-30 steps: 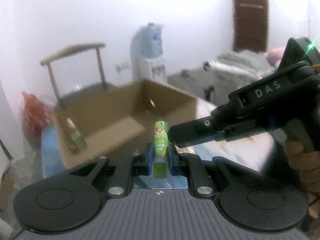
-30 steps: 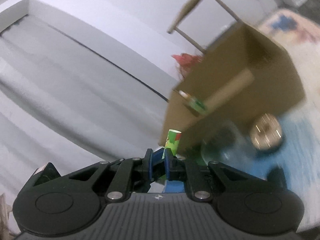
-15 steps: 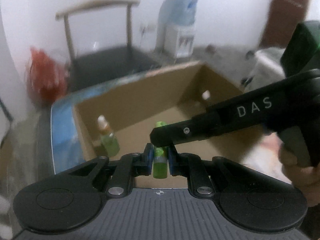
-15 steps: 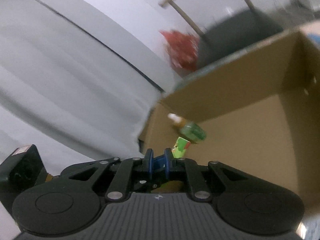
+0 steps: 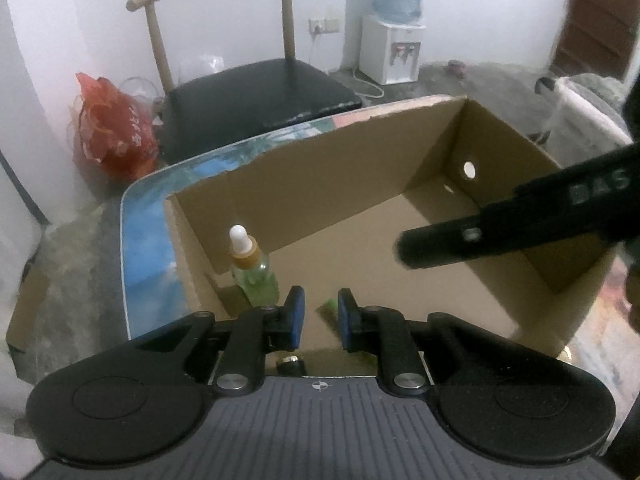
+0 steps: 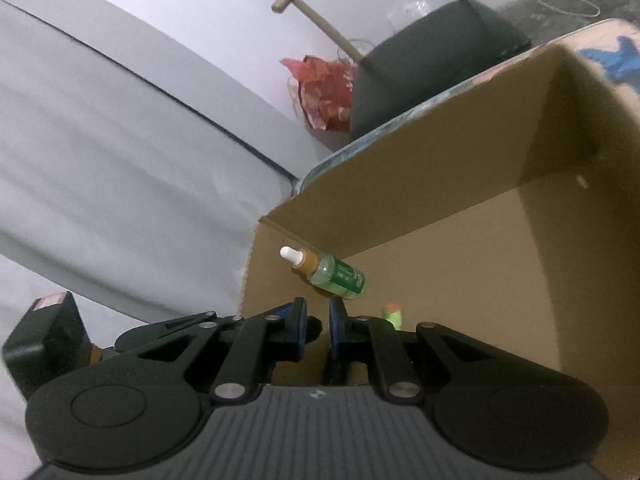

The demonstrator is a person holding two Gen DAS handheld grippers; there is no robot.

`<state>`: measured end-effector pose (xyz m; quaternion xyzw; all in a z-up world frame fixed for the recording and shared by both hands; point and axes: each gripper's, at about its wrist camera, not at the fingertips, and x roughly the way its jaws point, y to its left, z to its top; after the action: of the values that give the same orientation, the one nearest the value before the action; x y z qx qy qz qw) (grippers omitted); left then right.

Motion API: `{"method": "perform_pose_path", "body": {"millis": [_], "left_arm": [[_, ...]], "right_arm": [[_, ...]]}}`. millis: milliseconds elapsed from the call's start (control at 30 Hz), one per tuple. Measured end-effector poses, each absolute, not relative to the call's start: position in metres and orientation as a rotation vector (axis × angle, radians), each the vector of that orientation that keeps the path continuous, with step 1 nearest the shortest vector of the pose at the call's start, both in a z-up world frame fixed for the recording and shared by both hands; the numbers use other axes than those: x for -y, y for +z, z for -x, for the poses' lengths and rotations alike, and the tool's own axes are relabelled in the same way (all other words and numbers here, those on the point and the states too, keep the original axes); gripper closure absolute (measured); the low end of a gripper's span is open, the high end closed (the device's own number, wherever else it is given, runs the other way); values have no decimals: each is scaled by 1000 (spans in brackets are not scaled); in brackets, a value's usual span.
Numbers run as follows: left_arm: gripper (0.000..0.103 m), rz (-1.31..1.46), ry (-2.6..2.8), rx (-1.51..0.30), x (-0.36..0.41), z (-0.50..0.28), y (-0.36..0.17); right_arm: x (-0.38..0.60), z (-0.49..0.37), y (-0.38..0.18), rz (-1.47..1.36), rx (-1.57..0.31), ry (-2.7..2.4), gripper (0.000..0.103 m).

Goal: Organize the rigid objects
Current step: 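Carry the glue stick into the box and release it, then return the right tool and grasp the black oval case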

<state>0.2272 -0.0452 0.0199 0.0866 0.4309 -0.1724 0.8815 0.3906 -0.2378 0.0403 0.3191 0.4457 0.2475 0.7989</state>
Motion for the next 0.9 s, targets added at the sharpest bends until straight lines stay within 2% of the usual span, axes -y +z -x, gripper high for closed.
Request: {"method": "perform_pose_path", "body": {"millis": [167, 500, 700, 900], "left_arm": [[84, -157, -364, -843, 35, -210, 40], [77, -47, -444, -723, 19, -119, 72], [74, -13, -538, -772, 35, -78, 51], [66, -24, -666, -888, 81, -63, 4]], "right_arm": [[270, -351, 61, -712, -881, 535, 90], [324, -235, 83, -734, -743, 508, 90], [344, -175, 55, -751, -749, 427, 89], [344, -151, 5, -742, -848, 344, 87]]}}
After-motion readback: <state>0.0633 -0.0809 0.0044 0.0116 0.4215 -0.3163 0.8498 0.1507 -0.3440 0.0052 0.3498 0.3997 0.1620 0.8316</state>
